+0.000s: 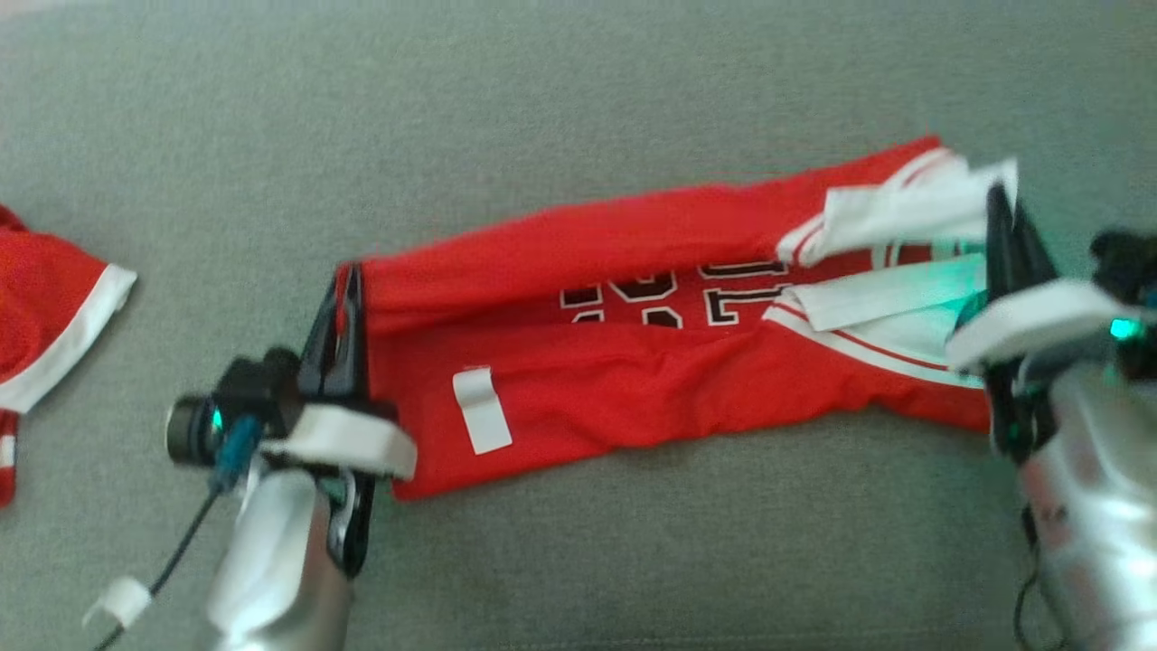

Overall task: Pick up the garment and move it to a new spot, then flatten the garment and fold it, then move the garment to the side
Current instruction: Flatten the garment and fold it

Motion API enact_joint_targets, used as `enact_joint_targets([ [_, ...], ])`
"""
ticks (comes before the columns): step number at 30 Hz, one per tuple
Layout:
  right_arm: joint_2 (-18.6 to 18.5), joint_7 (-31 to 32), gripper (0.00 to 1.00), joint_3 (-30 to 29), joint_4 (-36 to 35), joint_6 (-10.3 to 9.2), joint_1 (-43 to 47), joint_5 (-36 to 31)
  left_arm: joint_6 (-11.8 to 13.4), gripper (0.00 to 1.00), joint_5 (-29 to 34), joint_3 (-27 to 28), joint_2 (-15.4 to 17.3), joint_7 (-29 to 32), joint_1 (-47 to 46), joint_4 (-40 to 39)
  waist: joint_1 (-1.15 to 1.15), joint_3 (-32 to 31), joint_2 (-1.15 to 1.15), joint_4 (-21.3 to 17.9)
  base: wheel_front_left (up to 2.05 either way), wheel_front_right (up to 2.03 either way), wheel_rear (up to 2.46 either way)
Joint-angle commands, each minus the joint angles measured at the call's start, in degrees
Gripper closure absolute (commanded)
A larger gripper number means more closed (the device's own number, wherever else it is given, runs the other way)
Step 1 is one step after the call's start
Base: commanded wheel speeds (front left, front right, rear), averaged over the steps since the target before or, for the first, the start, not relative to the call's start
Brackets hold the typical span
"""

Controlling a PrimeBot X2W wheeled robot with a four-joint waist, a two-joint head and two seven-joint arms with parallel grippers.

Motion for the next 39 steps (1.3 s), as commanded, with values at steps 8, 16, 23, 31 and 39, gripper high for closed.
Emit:
enact_joint_targets([
  [8, 2.0, -0.6, 0.0, -1.8, -5.2, -0.04, 9.5, 6.7, 1.1, 0.0, 0.3, 2.2, 1.3, -0.2, 6.6, -0.9, 0.01, -5.1, 0.0, -1.3, 0.0, 0.0, 0.0],
  [16, 4.2, -0.6, 0.0, -4.6, -12.8, -0.04, 14.4, 1.0, 7.6, 0.0, -1.6, 2.0, 1.3, -0.2, 12.7, -7.2, 0.01, -9.1, 0.0, -1.2, 0.0, 0.0, 0.0],
  [23, 7.7, -0.6, 0.0, -7.2, -17.0, -0.04, 20.3, -6.6, 11.1, 0.0, -0.5, 1.1, 1.3, -0.2, 19.4, -11.7, 0.01, -13.4, 0.0, -0.6, 0.0, 0.0, 0.0],
  [31, 9.2, -0.6, 0.0, -7.5, -16.7, -0.04, 24.5, -8.6, 11.3, 0.0, 0.7, 0.1, 1.3, -0.2, 23.7, -12.1, 0.01, -15.4, 0.0, -0.2, 0.0, 0.0, 0.0],
  [39, 8.7, -0.6, 0.0, -9.1, -10.4, -0.04, 18.6, -10.5, 10.5, 0.0, -0.1, -1.6, 1.3, -0.2, 22.6, -11.0, 0.01, -11.9, 0.0, 0.8, 0.0, 0.0, 0.0],
])
